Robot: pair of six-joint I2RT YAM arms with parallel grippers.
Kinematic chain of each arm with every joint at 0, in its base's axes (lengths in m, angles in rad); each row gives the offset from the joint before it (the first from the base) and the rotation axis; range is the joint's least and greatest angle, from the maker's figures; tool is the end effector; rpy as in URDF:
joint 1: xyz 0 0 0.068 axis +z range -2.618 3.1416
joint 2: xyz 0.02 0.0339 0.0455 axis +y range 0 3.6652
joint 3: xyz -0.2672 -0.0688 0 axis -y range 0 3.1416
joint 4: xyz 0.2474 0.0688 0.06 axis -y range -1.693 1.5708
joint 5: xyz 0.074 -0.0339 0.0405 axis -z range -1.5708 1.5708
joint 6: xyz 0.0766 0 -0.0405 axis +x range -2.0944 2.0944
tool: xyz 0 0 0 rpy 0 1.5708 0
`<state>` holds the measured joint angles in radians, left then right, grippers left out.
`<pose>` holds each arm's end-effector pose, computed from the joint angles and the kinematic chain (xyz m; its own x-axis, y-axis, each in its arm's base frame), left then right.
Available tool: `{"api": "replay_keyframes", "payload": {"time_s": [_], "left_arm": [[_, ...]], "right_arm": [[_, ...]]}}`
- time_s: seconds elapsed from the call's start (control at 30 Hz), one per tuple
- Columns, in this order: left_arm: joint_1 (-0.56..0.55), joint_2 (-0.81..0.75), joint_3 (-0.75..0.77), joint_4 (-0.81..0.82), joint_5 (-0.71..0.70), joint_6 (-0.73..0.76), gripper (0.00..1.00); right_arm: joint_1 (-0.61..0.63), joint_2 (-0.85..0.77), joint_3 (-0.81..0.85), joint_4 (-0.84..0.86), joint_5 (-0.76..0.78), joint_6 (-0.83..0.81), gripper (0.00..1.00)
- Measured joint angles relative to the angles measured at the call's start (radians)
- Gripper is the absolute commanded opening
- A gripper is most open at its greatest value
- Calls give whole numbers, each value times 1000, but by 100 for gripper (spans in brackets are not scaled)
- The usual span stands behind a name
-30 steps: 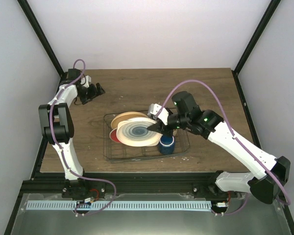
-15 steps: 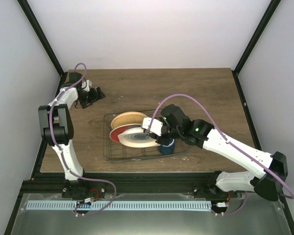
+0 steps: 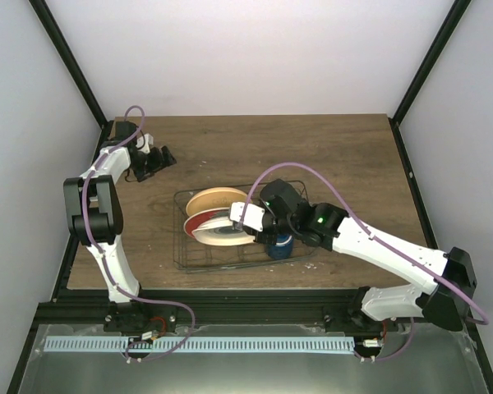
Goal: Load the mixed dishes into the dish rack
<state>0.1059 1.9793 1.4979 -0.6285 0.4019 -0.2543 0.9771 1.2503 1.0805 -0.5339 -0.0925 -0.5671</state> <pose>0.4382 0.0164 0.1679 -0.8810 -0.3265 -0.3423 -0.1508 0.8797 -0.4510 0.1644 0.2563 0.2872 0.1592 -0.7202 -0.6752 -0.9238 0.1325 -0.3592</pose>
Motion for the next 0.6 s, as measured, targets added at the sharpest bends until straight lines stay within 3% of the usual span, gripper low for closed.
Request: {"api": "replay_keyframes", "payload": {"time_s": [0.6], "left_arm": [[0, 0, -8, 6, -1, 6, 100]], "right_arm": [[47, 70, -4, 63, 2, -38, 1]]}}
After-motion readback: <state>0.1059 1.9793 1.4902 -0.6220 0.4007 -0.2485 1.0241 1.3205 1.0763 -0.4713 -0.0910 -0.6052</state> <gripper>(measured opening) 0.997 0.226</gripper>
